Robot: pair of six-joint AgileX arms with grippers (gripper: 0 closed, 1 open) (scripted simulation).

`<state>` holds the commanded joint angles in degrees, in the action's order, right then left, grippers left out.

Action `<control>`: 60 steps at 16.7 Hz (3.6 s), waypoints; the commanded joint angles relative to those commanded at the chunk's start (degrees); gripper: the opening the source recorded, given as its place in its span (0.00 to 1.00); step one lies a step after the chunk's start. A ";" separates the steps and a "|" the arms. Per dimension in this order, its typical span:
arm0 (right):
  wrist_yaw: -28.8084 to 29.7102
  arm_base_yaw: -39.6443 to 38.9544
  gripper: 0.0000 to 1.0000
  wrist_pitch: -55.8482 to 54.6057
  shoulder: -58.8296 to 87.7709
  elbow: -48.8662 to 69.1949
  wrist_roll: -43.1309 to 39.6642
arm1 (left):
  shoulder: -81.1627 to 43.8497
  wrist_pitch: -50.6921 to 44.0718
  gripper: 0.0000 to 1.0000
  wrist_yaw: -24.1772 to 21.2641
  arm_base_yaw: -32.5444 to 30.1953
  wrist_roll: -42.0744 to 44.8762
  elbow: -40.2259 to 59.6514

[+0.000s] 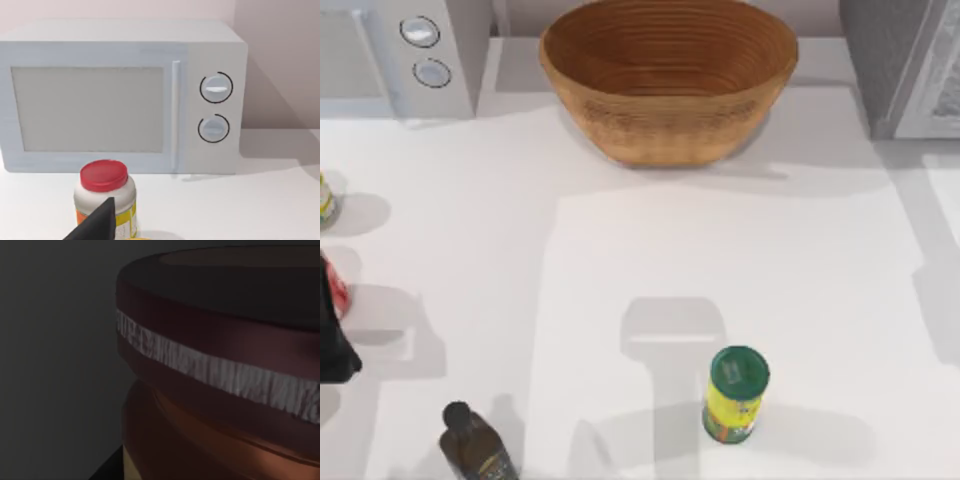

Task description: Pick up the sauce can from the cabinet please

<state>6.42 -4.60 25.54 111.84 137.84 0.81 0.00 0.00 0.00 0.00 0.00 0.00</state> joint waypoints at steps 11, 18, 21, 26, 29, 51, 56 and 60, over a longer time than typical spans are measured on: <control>1.33 -1.71 0.00 4.49 -9.19 -4.88 0.12 | 0.00 0.00 1.00 0.00 0.00 0.00 0.00; 4.17 -4.79 0.00 13.65 -27.82 -13.99 0.12 | 0.00 0.00 1.00 0.00 0.00 0.00 0.00; 4.44 -5.06 0.00 14.47 -29.13 -14.73 0.12 | 0.00 0.00 1.00 0.00 0.00 0.00 0.00; 3.93 -4.56 0.00 13.04 -30.81 -16.18 -0.04 | 0.00 0.00 1.00 0.00 0.00 0.00 0.00; 2.38 -3.89 0.00 8.76 -37.80 -23.41 -0.91 | 0.00 0.00 1.00 0.00 0.00 0.00 0.00; -6.47 4.51 0.00 -25.37 -111.43 -136.98 -0.93 | 0.00 0.00 1.00 0.00 0.00 0.00 0.00; -6.42 4.60 0.00 -25.54 -111.84 -137.84 -0.81 | 0.00 0.00 1.00 0.00 0.00 0.00 0.00; -7.09 4.33 0.00 -27.19 -109.80 -137.21 -0.72 | 0.00 0.00 1.00 0.00 0.00 0.00 0.00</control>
<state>-0.67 -0.27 -1.65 2.04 0.63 0.08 0.00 0.00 0.00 0.00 0.00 0.00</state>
